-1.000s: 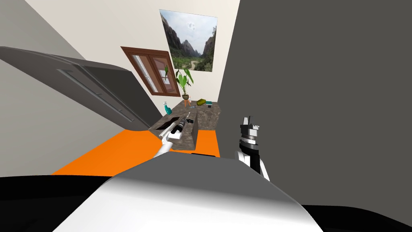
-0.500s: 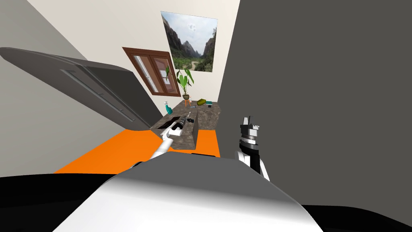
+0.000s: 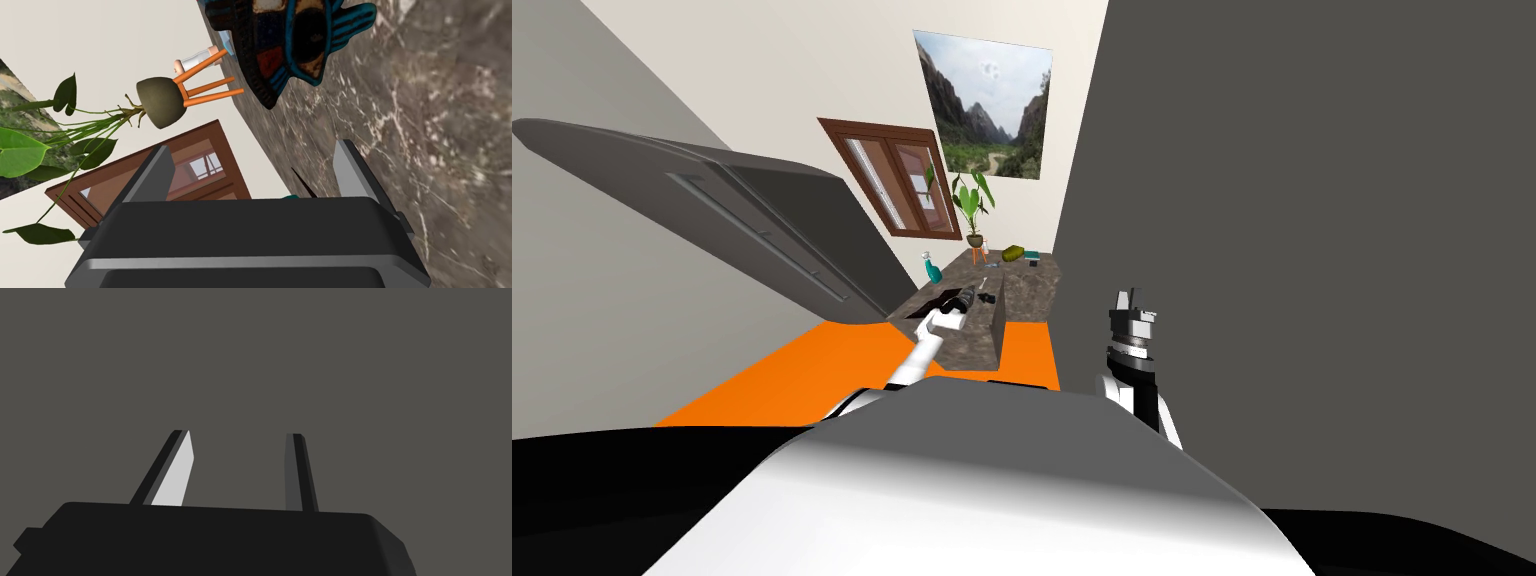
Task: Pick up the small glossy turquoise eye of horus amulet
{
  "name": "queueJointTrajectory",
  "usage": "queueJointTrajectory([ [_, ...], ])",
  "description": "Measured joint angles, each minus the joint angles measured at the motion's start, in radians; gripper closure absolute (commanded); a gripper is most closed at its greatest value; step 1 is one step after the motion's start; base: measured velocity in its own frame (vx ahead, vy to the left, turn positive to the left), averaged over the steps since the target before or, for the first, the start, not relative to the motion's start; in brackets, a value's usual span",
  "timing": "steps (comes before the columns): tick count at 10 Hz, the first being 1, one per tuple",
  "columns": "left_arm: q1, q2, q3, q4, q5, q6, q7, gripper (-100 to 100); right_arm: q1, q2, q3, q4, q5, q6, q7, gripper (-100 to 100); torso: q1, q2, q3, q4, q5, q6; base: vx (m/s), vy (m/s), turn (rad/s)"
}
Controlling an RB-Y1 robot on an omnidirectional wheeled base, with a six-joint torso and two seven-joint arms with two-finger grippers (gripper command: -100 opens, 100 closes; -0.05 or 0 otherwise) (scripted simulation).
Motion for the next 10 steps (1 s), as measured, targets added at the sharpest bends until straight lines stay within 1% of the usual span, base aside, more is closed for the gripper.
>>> queueJointTrajectory([
  [1,-0.002,0.0,0.0,-0.002,0.0,0.024,0.002,-100,0.0,0.0,0.0,0.0,0.0,0.0,0.0,0,0.0,0.0,0.0,0.0,0.0,0.0,-0.017,0.009,-0.01],
  [3,-0.036,0.018,-0.004,0.009,0.016,0.077,0.012,-100,0.0,0.0,0.0,0.0,0.0,0.0,0.0,0,0.0,0.0,0.0,0.0,0.0,0.0,-0.013,0.008,-0.006],
  [4,-0.041,0.021,-0.005,0.011,0.018,0.097,0.014,-100,0.0,0.0,0.0,0.0,0.0,0.0,0.0,0,0.0,0.0,0.0,0.0,0.0,0.0,-0.017,0.007,-0.017],
  [5,-0.06,0.032,-0.007,0.015,0.029,0.122,0.02,-100,0.0,0.0,0.0,0.0,0.0,0.0,0.0,0,0.0,0.0,0.0,0.0,0.0,0.0,-0.016,0.01,-0.011],
  [7,-0.077,0.04,-0.009,0.019,0.036,0.172,0.026,-100,0.0,0.0,0.0,0.0,0.0,0.0,0.0,0,0.0,-0.001,0.0,0.0,0.0,0.0,-0.01,0.005,-0.008],
  [8,-0.098,0.05,-0.011,0.028,0.047,0.197,0.032,-100,0.0,0.0,0.0,0.0,0.0,0.0,0.0,0,0.0,-0.001,0.0,0.0,0.0,0.0,-0.011,0.006,-0.016],
  [10,-0.11,0.06,-0.013,0.03,0.057,0.244,0.038,-100,0.0,0.0,0.0,0.0,0.0,0.0,0.0,0,0.0,-0.001,0.0,0.0,0.0,0.0,-0.008,0.004,-0.008],
])
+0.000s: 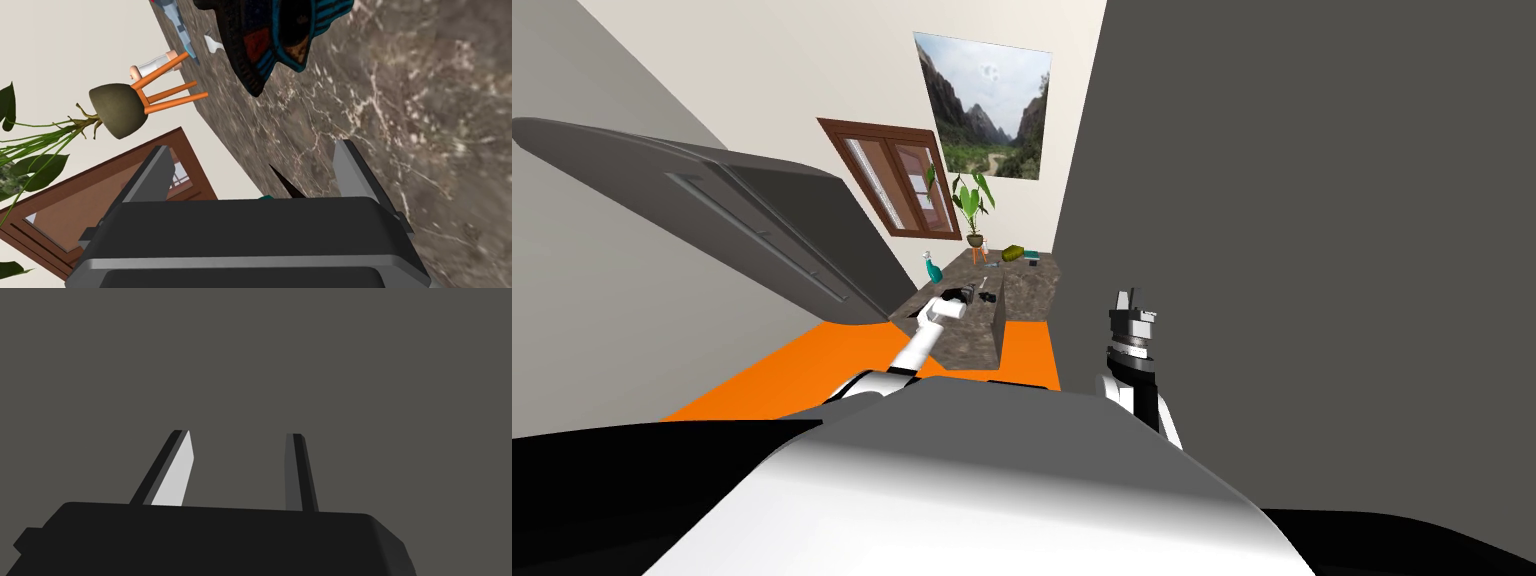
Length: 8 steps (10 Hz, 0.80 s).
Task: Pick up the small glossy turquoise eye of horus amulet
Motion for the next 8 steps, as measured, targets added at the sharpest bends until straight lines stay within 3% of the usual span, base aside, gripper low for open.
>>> queueJointTrajectory([
  [8,-0.096,0.053,-0.01,0.035,0.059,0.205,0.033,-100,0.0,0.0,0.0,0.0,0.0,0.0,0.0,0,0.0,-0.001,0.0,0.0,0.0,0.0,-0.001,0.002,-0.019],
])
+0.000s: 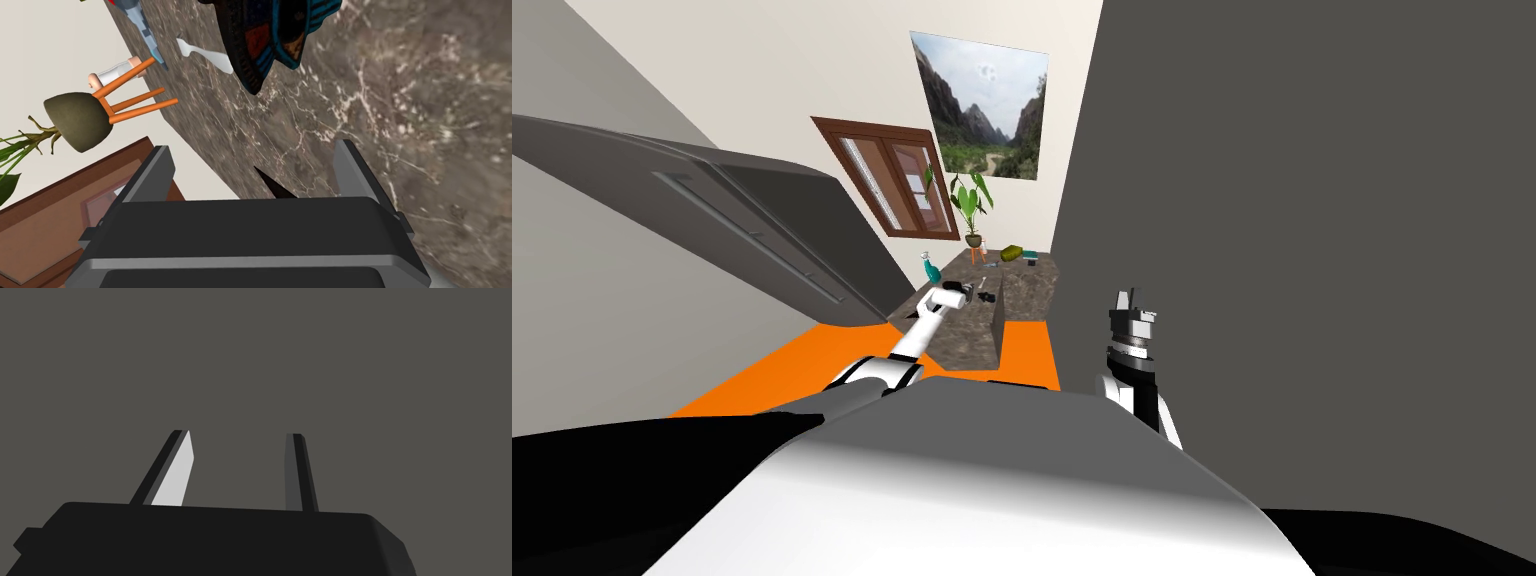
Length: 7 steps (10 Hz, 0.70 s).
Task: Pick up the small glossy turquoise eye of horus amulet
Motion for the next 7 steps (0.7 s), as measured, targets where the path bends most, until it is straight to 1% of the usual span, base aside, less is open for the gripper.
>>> queueJointTrajectory([
  [1,-0.02,0.013,-0.002,0.01,0.016,0.03,0.005,-100,0.0,0.0,0.0,0.0,0.0,0.0,0.0,0,0.0,0.0,0.0,0.0,0.0,0.0,0.007,0.002,-0.02],
  [3,-0.034,0.021,-0.003,0.017,0.027,0.083,0.011,-100,0.0,0.0,0.0,0.0,0.0,0.0,0.0,0,0.0,0.0,0.0,0.0,0.0,0.0,0.005,-0.001,-0.018],
  [6,-0.082,0.048,-0.007,0.049,0.063,0.165,0.023,-100,0.0,0.0,0.0,0.0,0.0,0.0,0.0,0,0.0,-0.001,-0.001,0.0,0.0,0.0,0.014,-0.002,-0.03],
  [7,-0.088,0.055,-0.007,0.054,0.074,0.193,0.026,-100,0.0,0.0,0.0,0.0,0.0,0.0,0.0,0,0.0,-0.001,-0.001,0.0,0.0,0.0,0.008,0.0,0.006],
])
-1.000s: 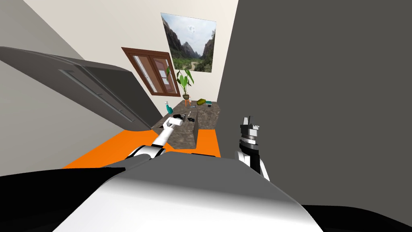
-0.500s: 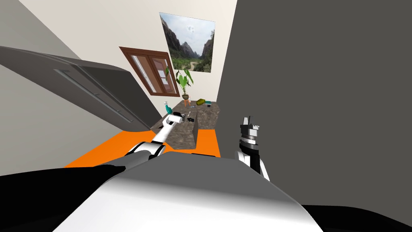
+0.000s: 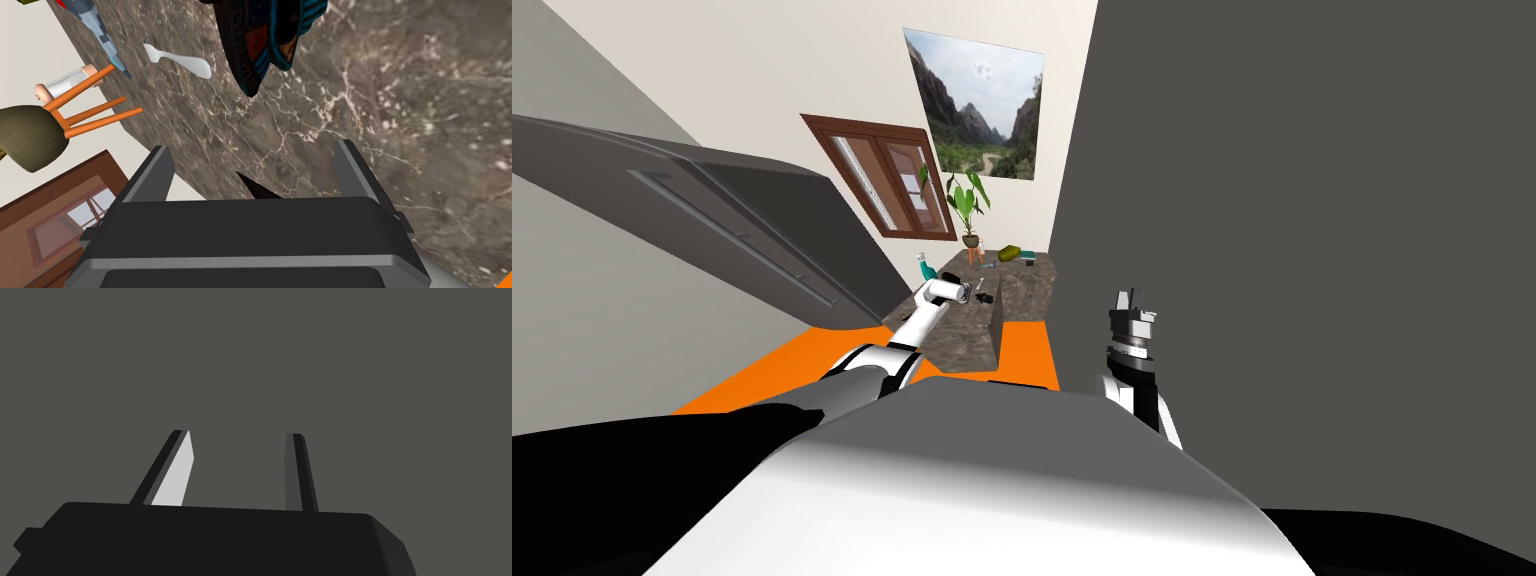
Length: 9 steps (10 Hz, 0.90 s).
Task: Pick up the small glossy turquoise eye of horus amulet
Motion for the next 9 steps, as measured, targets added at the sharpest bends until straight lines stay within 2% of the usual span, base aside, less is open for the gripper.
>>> queueJointTrajectory([
  [3,-0.026,0.016,-0.003,0.018,0.023,0.076,0.009,-100,0.0,0.0,0.0,0.0,0.0,0.0,0.0,0,0.0,0.0,0.0,0.0,0.0,0.0,0.02,-0.007,-0.041],
  [9,-0.09,0.063,-0.006,0.078,0.1,0.248,0.028,-100,0.0,0.0,0.0,0.0,0.0,0.0,0.0,0,0.0,-0.001,-0.001,0.0,0.0,0.0,0.032,-0.009,-0.04],
])
